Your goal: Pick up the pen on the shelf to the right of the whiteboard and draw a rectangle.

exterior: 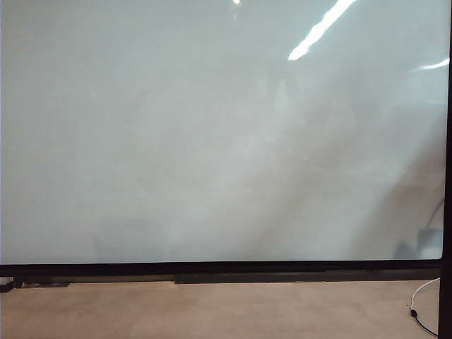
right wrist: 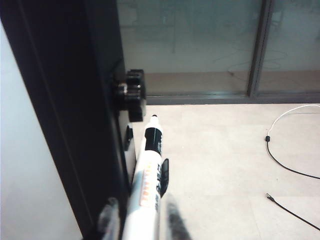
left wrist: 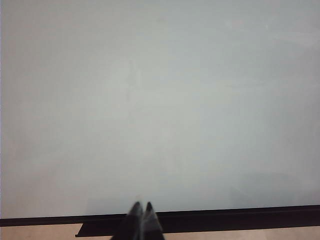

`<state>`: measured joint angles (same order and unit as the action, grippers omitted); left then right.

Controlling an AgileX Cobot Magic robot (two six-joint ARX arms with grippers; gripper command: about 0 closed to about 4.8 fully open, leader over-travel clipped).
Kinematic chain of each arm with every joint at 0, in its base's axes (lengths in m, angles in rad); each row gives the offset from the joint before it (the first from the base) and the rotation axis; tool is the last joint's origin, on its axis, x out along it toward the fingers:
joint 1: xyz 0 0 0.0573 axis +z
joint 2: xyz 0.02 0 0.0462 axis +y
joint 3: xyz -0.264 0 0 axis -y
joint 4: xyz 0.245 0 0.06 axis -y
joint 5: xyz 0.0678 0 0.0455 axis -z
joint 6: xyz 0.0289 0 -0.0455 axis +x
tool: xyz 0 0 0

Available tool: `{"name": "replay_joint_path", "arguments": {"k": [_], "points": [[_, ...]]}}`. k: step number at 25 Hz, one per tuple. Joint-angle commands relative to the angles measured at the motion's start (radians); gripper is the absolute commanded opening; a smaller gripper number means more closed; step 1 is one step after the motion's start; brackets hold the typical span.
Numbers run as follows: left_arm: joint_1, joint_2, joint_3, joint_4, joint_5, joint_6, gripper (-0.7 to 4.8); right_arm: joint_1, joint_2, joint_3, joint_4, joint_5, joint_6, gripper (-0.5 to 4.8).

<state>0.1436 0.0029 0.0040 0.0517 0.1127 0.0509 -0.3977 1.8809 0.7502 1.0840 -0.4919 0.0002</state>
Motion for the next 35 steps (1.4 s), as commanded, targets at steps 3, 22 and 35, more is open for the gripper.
{"name": "replay_joint_path", "arguments": {"k": [3, 22, 35], "points": [[0.0, 0.0, 0.003, 0.009, 0.004, -0.003, -0.05, 0.0, -0.003, 0.004, 0.012, -0.008, 0.003, 0.83], [0.0, 0.0, 0.003, 0.009, 0.004, -0.003, -0.05, -0.006, -0.004, 0.008, 0.047, 0.003, 0.003, -0.06], [0.0, 0.0, 0.003, 0.009, 0.004, -0.003, -0.04, -0.042, -0.014, 0.012, 0.072, 0.019, 0.024, -0.06]]}}
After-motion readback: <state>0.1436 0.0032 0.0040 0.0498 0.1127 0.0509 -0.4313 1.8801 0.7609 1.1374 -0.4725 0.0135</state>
